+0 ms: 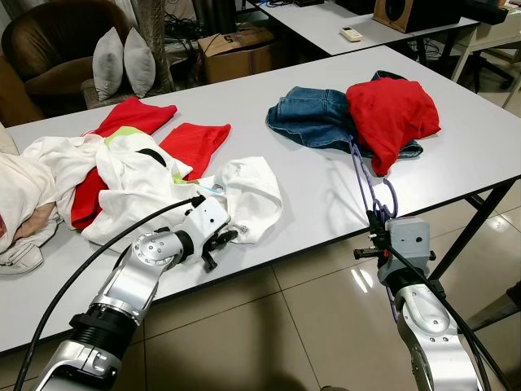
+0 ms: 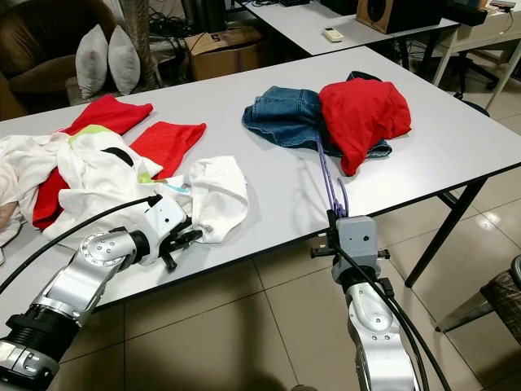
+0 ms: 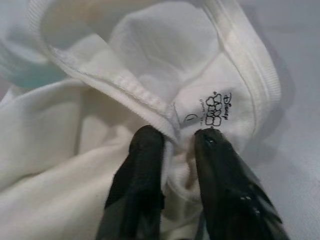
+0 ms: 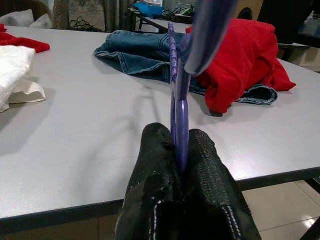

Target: Hang hanger

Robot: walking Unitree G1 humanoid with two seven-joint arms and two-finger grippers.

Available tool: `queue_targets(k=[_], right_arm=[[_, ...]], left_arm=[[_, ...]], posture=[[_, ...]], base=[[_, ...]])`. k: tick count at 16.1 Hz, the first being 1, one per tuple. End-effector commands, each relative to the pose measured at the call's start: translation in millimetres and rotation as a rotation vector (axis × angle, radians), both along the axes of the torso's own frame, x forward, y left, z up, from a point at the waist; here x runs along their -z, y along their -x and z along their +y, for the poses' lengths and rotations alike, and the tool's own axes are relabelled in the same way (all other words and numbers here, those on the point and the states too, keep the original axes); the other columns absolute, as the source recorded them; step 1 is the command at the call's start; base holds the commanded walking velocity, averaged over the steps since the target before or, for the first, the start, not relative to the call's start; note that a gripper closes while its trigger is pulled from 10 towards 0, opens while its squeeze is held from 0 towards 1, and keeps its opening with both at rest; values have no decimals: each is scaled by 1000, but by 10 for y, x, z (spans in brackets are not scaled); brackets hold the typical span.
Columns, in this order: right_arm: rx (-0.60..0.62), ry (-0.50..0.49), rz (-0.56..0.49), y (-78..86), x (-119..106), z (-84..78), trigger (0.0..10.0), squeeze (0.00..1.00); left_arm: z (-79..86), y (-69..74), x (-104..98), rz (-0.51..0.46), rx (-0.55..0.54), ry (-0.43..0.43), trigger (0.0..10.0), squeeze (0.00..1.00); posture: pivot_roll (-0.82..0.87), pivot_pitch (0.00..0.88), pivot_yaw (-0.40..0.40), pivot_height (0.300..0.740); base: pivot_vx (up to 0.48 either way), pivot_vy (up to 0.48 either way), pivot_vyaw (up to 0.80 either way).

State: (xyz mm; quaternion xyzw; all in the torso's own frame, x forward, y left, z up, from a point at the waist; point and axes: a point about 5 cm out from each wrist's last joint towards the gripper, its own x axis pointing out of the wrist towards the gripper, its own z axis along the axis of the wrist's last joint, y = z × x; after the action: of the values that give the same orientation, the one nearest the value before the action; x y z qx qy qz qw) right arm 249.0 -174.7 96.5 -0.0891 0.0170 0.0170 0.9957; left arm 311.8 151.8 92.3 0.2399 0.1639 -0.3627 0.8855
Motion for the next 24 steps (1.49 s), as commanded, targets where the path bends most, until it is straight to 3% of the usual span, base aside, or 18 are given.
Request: queue_targets(k=[1,9,12,13,14,16,17,19,22,24], right_arm=[[9,-3,11,-6,-1,-1,10000,0],[-17,-4,16,9,-9,2,10000,0],[-144,-71,7,106,-94,16,10000,0],[-310,-128,1,251,-236,28,10000,0],[-408,-146,-1,347,-334,21,10000,0],[-528,-181,15,467,-450,-9,10000,0],[-593,-190,32,527,-503,-13,10000,0],[-688,-229,71,602,-574,-12,10000,0],[-706,-275,130,579,-556,-10,10000,0],[-675,-265,204,567,-461,-54,10000,0]], left_arm=[[56,-16,-42,-21,-9,-9,0,0],[156,-54,-61,-46,-54,11,0,0],[197,-104,-143,-105,-58,-29,0,0],[252,-196,-346,-204,-44,-81,0,0],[267,-262,-547,-272,-31,-74,0,0],[243,-314,-805,-338,25,-72,0,0],[232,-326,-867,-358,58,-114,0,0],[164,-288,-820,-336,131,-156,0,0],[41,-163,-641,-273,235,-194,0,0],[64,-188,-657,-274,181,-147,0,0]], posture=[[-259,0,126,740],[-264,0,121,740],[-267,0,121,740],[-275,0,127,740],[-277,0,129,740],[-283,0,133,740],[-286,0,135,740],[-294,0,138,740],[-294,0,130,740],[-286,0,118,740]], base=[[0,0,0],[0,0,0],[0,0,0],[0,0,0],[0,0,0],[0,0,0],[0,0,0],[0,0,0],[0,0,0],[0,0,0]])
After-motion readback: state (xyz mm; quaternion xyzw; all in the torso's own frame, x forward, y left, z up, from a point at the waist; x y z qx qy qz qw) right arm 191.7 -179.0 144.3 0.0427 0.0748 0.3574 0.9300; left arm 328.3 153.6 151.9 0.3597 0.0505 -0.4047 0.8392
